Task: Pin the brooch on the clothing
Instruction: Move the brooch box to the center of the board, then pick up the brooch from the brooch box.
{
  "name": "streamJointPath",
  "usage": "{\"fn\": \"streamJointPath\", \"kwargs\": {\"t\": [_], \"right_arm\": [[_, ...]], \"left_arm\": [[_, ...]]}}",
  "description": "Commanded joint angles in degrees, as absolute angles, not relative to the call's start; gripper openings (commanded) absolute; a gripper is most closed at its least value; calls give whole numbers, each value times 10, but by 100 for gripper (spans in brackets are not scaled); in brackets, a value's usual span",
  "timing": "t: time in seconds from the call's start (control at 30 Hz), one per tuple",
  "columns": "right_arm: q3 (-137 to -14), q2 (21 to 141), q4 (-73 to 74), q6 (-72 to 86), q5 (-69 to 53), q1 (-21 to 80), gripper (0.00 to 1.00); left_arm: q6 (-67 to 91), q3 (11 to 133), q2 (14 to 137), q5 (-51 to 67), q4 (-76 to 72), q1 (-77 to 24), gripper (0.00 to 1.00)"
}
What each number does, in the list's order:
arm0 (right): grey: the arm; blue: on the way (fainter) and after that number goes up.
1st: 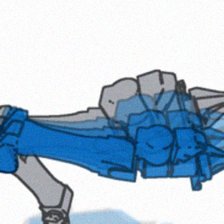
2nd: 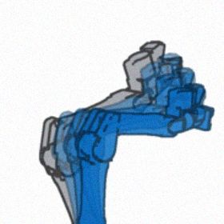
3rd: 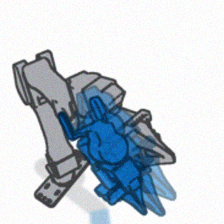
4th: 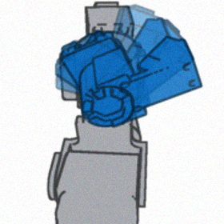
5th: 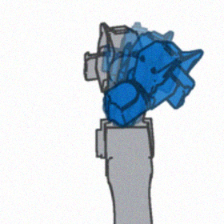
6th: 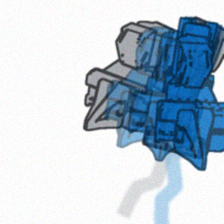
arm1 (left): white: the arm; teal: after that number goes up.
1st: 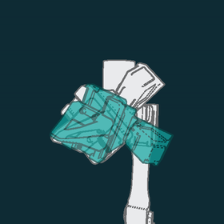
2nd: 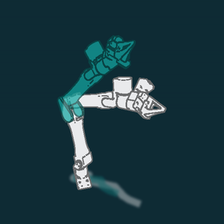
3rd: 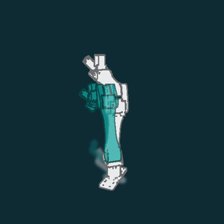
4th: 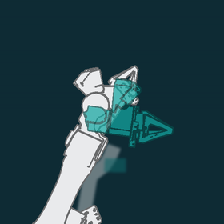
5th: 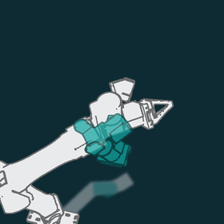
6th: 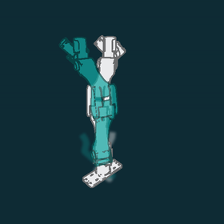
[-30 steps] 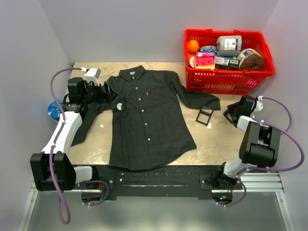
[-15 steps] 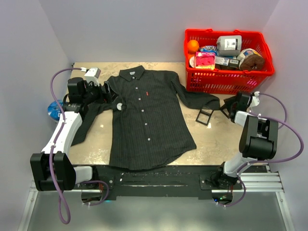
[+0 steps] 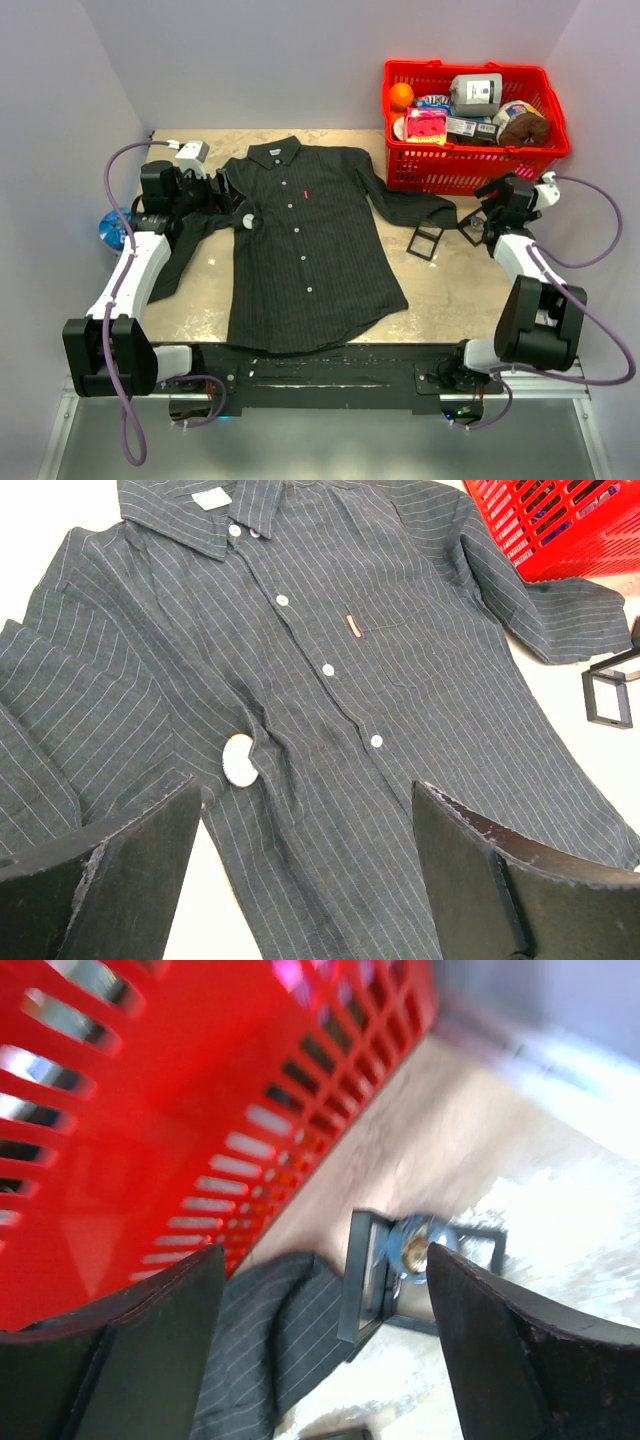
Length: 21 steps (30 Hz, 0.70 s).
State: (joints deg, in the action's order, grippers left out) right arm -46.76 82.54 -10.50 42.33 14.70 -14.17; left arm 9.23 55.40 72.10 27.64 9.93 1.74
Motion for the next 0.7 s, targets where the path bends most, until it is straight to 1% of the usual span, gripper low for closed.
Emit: {"fn": "streamJointPath", "kwargs": {"t": [0.0, 0.1, 0.23, 0.4, 0.67], "right_arm": [[-458, 782, -76, 375, 207, -153, 81], [-438, 783, -74, 375, 196, -170, 73], [-425, 800, -73, 380, 181, -184, 69], [-434, 837, -70, 369, 158, -192, 69], [-464, 923, -87, 352, 76, -198, 71]], "left_arm": [[83, 566, 708, 278, 88, 14, 90], [83, 566, 708, 279, 87, 13, 90], [83, 564, 708, 274, 87, 8, 90], [82, 564, 709, 272, 89, 7, 90], [79, 565, 710, 265, 91, 7, 90]]}}
